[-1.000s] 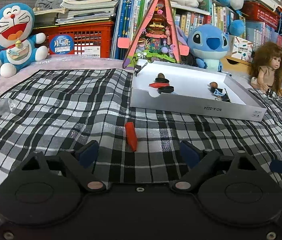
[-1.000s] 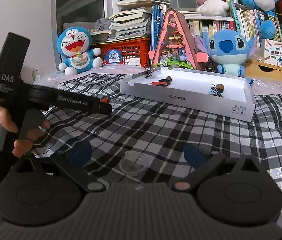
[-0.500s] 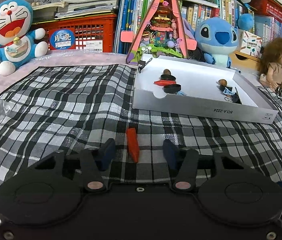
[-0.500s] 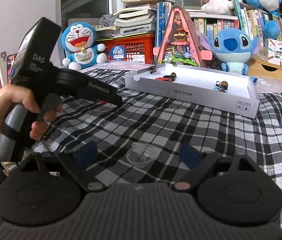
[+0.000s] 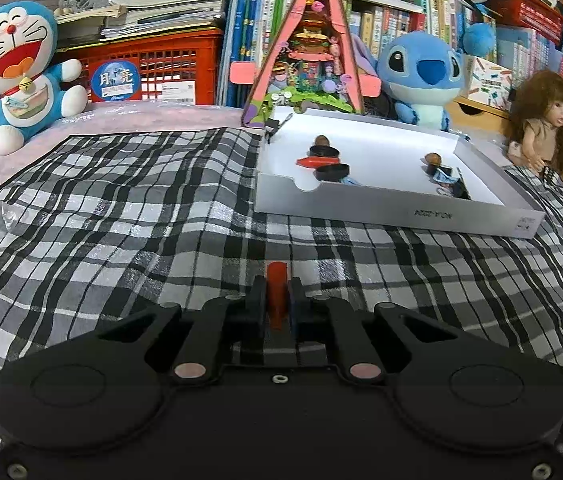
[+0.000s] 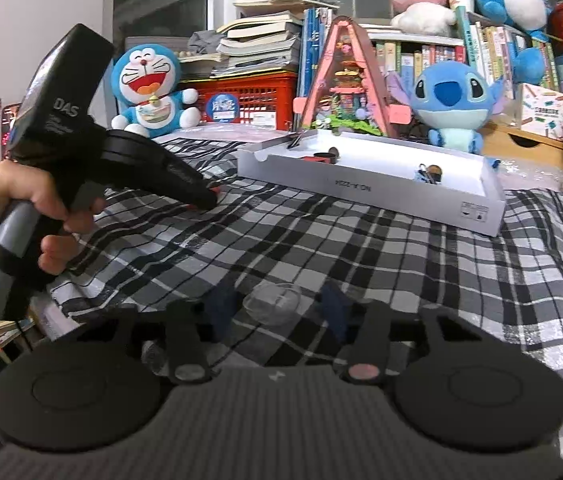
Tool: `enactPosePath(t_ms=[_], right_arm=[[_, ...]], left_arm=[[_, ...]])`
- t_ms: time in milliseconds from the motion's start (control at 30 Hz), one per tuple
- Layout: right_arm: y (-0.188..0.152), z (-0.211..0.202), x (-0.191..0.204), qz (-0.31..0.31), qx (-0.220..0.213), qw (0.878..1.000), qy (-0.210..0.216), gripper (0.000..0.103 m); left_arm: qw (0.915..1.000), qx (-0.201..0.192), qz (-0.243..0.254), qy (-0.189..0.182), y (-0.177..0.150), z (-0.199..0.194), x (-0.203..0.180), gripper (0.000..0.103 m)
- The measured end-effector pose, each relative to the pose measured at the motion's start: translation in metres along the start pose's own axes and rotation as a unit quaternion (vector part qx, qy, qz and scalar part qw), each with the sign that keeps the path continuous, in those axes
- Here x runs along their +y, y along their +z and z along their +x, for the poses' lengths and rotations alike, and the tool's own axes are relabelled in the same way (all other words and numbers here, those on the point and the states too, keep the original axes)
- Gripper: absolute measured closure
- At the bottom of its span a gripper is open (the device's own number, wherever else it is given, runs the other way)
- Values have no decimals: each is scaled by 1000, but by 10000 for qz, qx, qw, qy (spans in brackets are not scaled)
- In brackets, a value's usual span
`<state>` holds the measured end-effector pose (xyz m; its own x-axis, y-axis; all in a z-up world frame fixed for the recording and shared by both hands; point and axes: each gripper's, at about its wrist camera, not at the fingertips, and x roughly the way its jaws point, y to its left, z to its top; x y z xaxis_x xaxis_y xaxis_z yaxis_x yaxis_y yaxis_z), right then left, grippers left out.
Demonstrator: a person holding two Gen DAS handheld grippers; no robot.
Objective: Organize rigid objects
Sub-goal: 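Grasp the red plastic piece with the left tool while the right tool grasps the clear plastic lid, then lift the red piece and clear lid and carry both toward the white box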
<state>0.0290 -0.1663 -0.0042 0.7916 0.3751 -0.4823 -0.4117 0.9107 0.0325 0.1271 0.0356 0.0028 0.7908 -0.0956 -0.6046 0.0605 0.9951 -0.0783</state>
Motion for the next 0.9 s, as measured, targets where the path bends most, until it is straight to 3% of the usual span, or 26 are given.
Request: enactPosePath(t_ms=[100,567,900], right_arm=[[0,-2,-2,61,-46,10000,-54,69],[-1,-7,-6,108,-86,9996,-228,69],[-2,-9,-17,270,-82,9987,-427,69]], left_arm=[[9998,32,94,-143,-3,-6,-4,93],[9959,78,612,-657,-25,-32,-34,93],[9942,50,897,-596,-35,-43,-32,86]])
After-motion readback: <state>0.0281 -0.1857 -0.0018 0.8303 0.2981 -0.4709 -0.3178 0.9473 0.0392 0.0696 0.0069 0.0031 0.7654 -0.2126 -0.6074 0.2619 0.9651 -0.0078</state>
